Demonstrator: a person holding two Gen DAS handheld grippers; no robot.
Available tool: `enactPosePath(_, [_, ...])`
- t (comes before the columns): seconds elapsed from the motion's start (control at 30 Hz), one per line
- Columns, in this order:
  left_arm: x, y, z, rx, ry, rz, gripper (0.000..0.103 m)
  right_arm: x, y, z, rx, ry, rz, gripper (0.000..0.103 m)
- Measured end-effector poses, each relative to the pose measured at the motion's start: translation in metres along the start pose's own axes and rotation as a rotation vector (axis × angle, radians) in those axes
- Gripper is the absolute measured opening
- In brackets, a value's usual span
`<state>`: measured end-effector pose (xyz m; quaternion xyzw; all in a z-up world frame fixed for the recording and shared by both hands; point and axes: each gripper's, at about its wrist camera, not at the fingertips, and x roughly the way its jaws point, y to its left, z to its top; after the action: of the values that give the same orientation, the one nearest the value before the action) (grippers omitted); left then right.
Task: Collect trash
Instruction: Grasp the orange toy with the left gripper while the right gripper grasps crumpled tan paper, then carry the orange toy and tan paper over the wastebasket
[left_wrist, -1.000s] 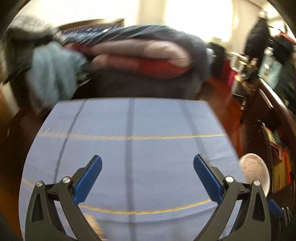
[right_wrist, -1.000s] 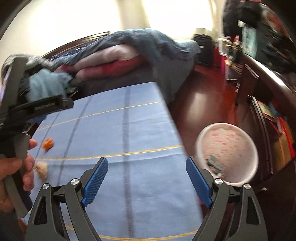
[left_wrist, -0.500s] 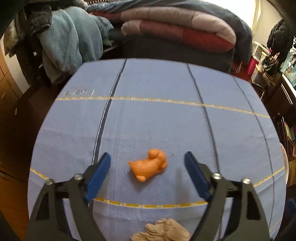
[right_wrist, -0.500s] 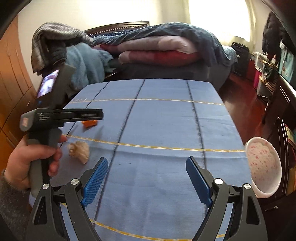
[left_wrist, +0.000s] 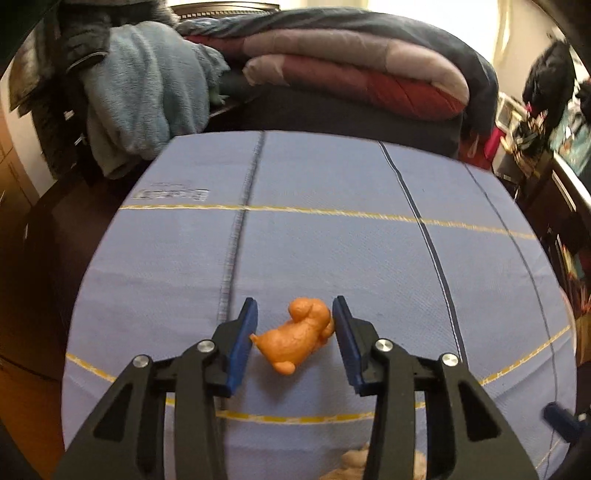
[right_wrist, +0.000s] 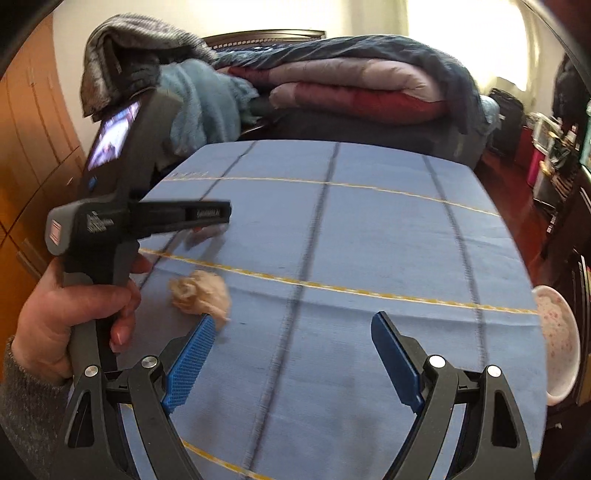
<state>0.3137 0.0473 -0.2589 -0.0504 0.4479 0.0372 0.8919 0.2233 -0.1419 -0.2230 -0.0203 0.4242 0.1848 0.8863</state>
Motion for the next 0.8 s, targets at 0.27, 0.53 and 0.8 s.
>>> enactPosePath(0.27, [-0.023,0.045,0.004,-0.060,-0.046,0.038,0.043,0.033,0.047,0.008,-0.071,0.031,0.060,0.086])
enactPosePath(0.53, [-0.030,0.078,0.004,-0.107,-0.054,0.053,0.043,0.056,0.072,0.011,-0.118,0.080,0.073,0.057])
enactPosePath(0.8, [-0.041,0.072,0.004,-0.102,-0.072,0.036,0.043,0.050,0.066,0.010,-0.122,0.074,0.061,0.027])
